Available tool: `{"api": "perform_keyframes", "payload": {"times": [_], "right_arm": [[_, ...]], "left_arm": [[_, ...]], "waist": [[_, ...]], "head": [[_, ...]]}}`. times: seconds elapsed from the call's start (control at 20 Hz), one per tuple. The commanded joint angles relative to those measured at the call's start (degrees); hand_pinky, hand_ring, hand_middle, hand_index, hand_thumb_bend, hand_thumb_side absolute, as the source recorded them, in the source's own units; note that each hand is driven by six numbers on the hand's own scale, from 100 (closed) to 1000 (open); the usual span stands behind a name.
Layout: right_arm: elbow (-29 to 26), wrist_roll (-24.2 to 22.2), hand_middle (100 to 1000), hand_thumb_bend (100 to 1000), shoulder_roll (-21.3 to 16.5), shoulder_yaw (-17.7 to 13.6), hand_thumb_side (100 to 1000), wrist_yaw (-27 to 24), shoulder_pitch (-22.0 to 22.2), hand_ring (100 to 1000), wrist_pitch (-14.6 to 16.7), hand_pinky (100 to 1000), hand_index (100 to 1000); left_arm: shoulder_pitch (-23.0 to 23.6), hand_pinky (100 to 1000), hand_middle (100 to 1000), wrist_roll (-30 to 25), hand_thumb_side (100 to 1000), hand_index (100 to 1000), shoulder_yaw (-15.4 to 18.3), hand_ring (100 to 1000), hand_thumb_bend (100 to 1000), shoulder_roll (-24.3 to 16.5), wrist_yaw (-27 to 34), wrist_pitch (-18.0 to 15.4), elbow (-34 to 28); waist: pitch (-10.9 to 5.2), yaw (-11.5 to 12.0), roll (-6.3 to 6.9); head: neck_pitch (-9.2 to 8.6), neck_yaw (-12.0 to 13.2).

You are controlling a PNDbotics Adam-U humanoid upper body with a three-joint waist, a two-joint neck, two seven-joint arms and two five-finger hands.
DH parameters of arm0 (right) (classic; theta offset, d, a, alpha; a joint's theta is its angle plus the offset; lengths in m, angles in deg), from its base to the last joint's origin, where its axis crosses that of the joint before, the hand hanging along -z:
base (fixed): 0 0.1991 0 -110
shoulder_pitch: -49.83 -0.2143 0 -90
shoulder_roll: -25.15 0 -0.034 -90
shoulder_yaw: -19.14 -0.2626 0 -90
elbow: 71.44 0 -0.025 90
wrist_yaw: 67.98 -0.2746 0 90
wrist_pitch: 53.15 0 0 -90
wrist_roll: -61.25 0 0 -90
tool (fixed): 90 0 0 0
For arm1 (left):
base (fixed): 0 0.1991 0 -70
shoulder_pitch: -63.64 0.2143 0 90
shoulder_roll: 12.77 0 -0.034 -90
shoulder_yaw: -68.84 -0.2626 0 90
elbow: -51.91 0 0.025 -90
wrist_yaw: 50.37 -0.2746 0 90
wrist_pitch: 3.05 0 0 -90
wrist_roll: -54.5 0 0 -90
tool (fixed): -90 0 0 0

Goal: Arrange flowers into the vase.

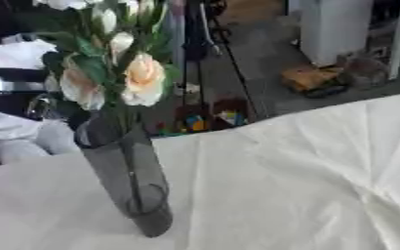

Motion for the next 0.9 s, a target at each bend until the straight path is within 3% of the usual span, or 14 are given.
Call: {"api": "perform_keyframes", "payload": {"times": [0.05,0.9], "right_arm": [[-1.05,0.27,585,100,-0.84,-0.27,1000,0.49,-0.19,718,-0.13,601,731],[-1.05,1.61,586,100,-1.06,-0.38,1000,-0.48,0.31,718,0.05,602,729]], "left_arm": [[-0.56,1000,1000,0.03,1000,1000,1.19,1000,464,-2.71,0.01,-0.06,-0.17],[1.63,1000,1000,0.03,1000,1000,2.85,1000,415,-5.47,2.38,-0.03,-1.27]], "waist": [[-1.6,0.14,-0.8],[-3.01,1.47,-1.75]], "head": [[-0.15,-0.07],[1.03,-0.56]]}}
